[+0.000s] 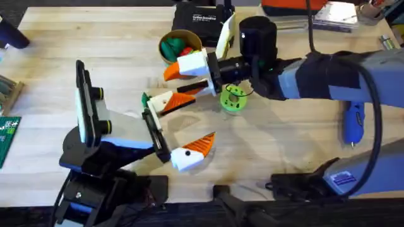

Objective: Pick up the gripper from the table and insert it into the empty holder that is missing its gripper. Then pick up a screw, insert it into the mounting hole, and use the screwdriver to tighten it. Finally, clean up the table by picking up the vegetable and placing it into the bucket.

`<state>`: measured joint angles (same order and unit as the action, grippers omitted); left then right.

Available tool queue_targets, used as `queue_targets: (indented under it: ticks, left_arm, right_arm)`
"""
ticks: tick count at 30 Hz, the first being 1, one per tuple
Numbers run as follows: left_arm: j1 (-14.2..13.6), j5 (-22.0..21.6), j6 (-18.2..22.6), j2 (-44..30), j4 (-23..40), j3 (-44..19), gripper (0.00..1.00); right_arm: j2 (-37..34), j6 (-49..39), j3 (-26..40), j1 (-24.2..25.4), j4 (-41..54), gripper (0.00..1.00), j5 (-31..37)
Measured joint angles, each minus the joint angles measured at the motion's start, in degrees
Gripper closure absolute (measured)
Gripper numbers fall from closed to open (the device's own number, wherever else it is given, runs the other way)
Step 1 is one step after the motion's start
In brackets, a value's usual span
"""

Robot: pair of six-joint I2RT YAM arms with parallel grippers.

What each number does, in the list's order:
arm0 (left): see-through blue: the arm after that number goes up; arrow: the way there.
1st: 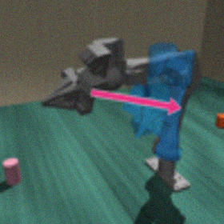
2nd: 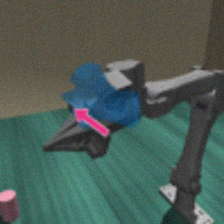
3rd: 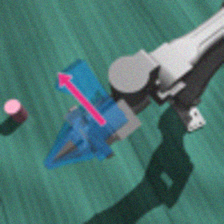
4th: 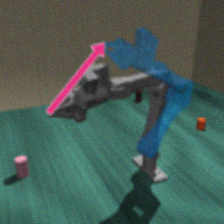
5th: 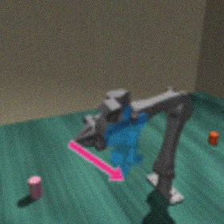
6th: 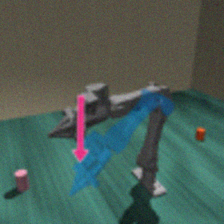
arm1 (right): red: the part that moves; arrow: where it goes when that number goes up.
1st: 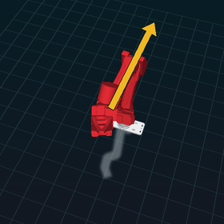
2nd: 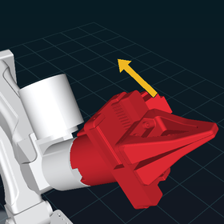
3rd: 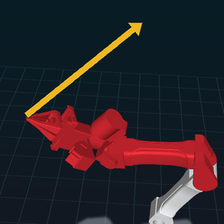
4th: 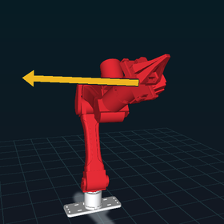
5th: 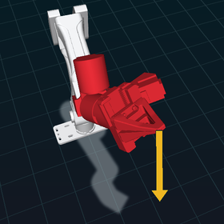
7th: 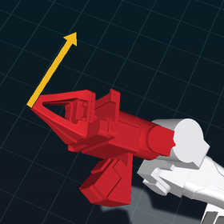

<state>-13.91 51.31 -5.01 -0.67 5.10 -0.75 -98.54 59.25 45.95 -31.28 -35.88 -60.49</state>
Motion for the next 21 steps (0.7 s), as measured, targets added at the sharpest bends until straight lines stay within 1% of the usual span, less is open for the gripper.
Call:
queue_targets:
  ticks: [3, 6, 9, 12, 16, 19, 21]
  left_arm:
    - [0.0, 0.2, 0.1, 0.0, 0.0, 0.0, 0.015]
    - [0.0, 0.2, 0.1, 0.0, 0.0, 0.0, 0.015]
    - [0.0, 0.2, 0.1, 0.0, 0.0, 0.0, 0.015]
    - [0.0, 0.2, 0.1, 0.0, 0.0, 0.0, 0.015]
    - [0.0, 0.2, 0.1, 0.0, 0.0, 0.0, 0.014]
    - [0.0, 0.2, 0.1, 0.0, 0.0, 0.0, 0.016]
    - [0.0, 0.2, 0.1, 0.0, 0.0, 0.0, 0.014]
  right_arm:
    - [0.0, -2.1, 0.0, 1.1, 0.0, 0.009, 0.5]
    - [0.0, -5.1, 0.0, 3.4, 0.5, 0.008, 2.2]
    - [0.7, -9.2, 0.7, 6.2, 5.4, 0.009, 4.2]
    - [3.3, -15.0, 2.0, 9.3, 15.6, 0.009, 6.7]
    - [8.8, -25.0, 4.9, 12.7, 32.6, 0.008, 12.1]
    - [13.1, -33.5, 7.4, 13.1, 45.6, 0.007, 19.2]
    - [15.9, -39.0, 8.9, 12.5, 53.3, 0.007, 26.4]
